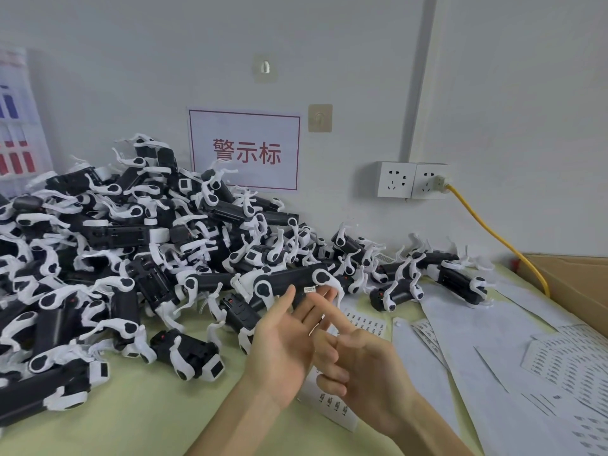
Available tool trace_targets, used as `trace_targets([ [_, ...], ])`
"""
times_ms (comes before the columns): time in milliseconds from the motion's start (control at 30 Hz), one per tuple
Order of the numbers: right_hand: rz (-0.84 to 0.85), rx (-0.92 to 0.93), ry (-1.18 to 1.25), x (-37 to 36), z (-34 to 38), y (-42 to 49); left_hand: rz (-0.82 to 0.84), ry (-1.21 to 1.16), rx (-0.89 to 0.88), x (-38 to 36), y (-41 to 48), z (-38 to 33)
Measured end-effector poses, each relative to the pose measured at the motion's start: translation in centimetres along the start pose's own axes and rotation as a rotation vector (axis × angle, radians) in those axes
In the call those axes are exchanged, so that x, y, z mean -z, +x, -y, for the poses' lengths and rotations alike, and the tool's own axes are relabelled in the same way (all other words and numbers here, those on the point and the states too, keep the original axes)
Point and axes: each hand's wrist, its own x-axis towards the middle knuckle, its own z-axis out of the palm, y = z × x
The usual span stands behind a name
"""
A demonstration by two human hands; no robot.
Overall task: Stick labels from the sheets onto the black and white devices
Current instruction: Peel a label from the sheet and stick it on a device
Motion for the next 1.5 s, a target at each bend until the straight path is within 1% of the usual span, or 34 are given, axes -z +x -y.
trace_targets([
  [67,0.019,0.005,0.012,0.0,0.0,0.0,-0.009,0.007,0.0,-0.1,0.1,0.0],
  [167,0.058,0.009,0.003,0.1,0.0,-0.1,-0.088,0.066,-0.028,-0.3,0.1,0.1],
  [300,0.104,0.019,-0.011,0.2,0.1,-0.2,-0.081,0.089,-0.03,-0.3,0.0,0.2],
  [567,0.117,0.03,0.019,0.5,0.1,0.0,-0.079,0.136,-0.061,-0.2,0.1,0.5],
  [1033,0.142,0.012,-0.014,0.6,0.0,0.0,-0.194,0.126,-0.051,-1.0,-0.3,0.2],
  [1267,0.155,0.001,-0.01,0.6,0.2,0.0,-0.192,0.133,-0.039,-1.2,-0.5,0.2],
  [1500,0.136,0.003,-0.015,0.4,0.2,-0.1,-0.196,0.108,-0.068,-1.0,-0.3,0.5],
])
